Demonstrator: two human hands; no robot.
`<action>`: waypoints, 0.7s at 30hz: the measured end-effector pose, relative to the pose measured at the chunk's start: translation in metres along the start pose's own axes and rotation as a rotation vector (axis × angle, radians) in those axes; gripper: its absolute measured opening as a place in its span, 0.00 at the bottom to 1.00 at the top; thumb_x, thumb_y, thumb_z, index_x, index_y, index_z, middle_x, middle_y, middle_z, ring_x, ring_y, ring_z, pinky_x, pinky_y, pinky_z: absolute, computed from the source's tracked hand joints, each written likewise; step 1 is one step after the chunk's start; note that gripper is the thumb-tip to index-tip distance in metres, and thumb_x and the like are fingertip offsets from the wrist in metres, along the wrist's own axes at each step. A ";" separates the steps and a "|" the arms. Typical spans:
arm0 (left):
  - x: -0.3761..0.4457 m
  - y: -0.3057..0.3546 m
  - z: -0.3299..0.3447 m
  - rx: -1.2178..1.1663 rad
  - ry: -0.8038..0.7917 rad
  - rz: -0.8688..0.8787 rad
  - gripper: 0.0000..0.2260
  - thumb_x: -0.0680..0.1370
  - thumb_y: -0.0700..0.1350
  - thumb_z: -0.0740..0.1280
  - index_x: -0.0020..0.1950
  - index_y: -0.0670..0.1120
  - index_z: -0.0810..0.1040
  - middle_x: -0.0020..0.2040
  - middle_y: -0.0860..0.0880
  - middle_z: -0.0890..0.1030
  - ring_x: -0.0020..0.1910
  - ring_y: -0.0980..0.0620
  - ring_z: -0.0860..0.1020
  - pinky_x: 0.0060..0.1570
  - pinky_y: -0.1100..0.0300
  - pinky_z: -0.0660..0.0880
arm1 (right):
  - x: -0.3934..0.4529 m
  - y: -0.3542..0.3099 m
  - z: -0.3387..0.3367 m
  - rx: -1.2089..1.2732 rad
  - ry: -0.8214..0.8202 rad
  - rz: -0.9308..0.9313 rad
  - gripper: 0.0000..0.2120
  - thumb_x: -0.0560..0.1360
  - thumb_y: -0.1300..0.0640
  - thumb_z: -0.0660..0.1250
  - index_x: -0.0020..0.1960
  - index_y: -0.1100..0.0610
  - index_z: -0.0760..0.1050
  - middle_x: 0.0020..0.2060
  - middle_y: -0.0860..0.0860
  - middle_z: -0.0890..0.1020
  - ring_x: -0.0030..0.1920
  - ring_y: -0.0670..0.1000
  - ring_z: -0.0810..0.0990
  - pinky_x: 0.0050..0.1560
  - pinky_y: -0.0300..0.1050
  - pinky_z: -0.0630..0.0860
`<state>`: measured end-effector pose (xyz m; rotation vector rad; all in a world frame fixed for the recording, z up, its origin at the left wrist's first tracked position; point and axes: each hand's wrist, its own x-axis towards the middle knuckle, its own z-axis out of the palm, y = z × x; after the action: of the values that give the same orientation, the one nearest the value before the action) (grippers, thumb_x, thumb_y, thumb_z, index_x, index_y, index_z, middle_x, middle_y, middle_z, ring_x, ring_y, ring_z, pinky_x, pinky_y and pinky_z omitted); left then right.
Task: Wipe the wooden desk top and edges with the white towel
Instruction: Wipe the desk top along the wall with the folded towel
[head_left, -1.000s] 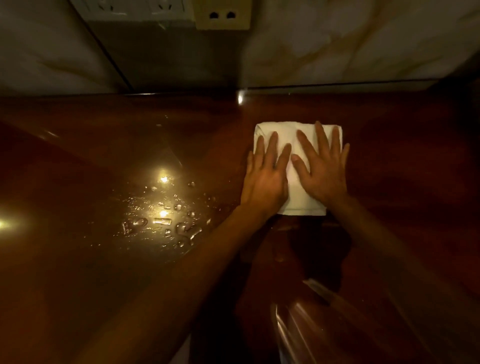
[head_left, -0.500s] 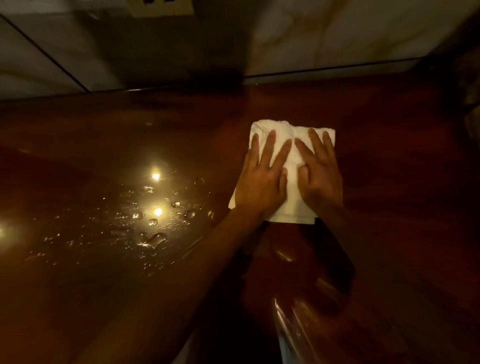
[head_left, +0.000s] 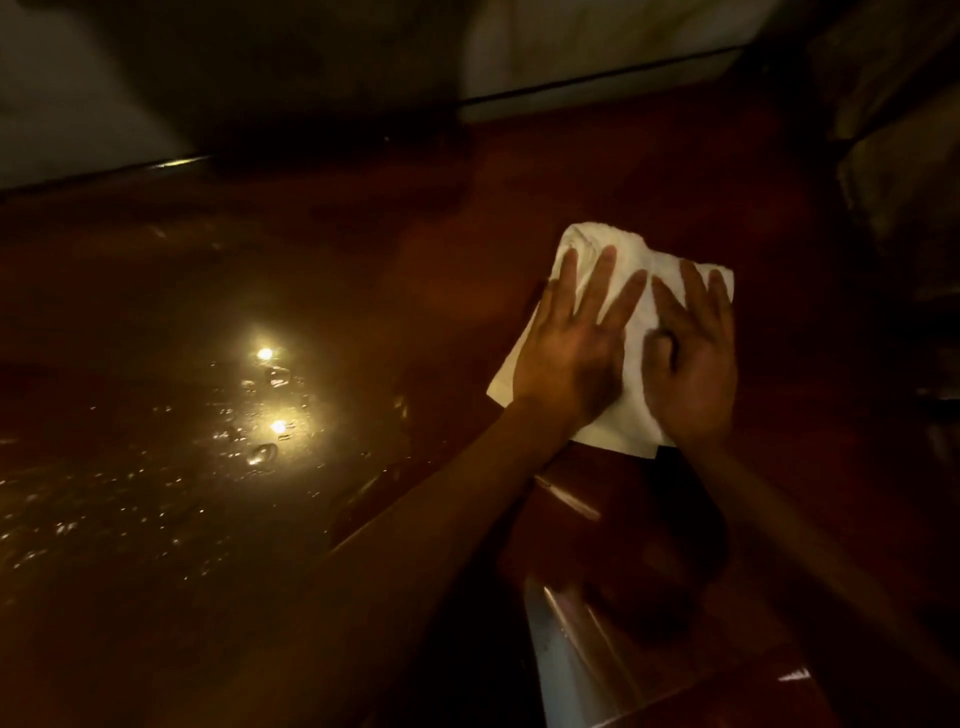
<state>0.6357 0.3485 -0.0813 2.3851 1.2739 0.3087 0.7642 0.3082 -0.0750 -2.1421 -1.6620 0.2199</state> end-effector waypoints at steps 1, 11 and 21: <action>0.001 0.000 0.002 0.012 0.001 0.001 0.24 0.81 0.50 0.54 0.76 0.49 0.55 0.77 0.42 0.54 0.76 0.38 0.48 0.75 0.47 0.50 | -0.001 0.001 0.000 0.000 0.006 0.009 0.24 0.77 0.54 0.50 0.71 0.56 0.66 0.73 0.58 0.64 0.75 0.59 0.56 0.71 0.48 0.56; 0.062 0.068 0.037 0.060 -0.108 0.129 0.24 0.81 0.51 0.48 0.77 0.51 0.49 0.78 0.44 0.48 0.76 0.39 0.43 0.75 0.47 0.47 | 0.011 0.078 -0.035 -0.034 0.079 0.151 0.24 0.76 0.54 0.50 0.70 0.60 0.68 0.71 0.60 0.67 0.74 0.61 0.58 0.73 0.44 0.50; 0.131 0.127 0.068 0.160 -0.182 0.239 0.26 0.80 0.53 0.48 0.77 0.50 0.46 0.78 0.42 0.46 0.76 0.37 0.43 0.75 0.44 0.48 | 0.041 0.157 -0.062 -0.031 0.153 0.172 0.22 0.76 0.59 0.52 0.69 0.60 0.69 0.69 0.62 0.69 0.69 0.62 0.66 0.70 0.54 0.63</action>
<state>0.8283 0.3772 -0.0838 2.6370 0.9668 0.0568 0.9374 0.3022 -0.0793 -2.2657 -1.4069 0.0784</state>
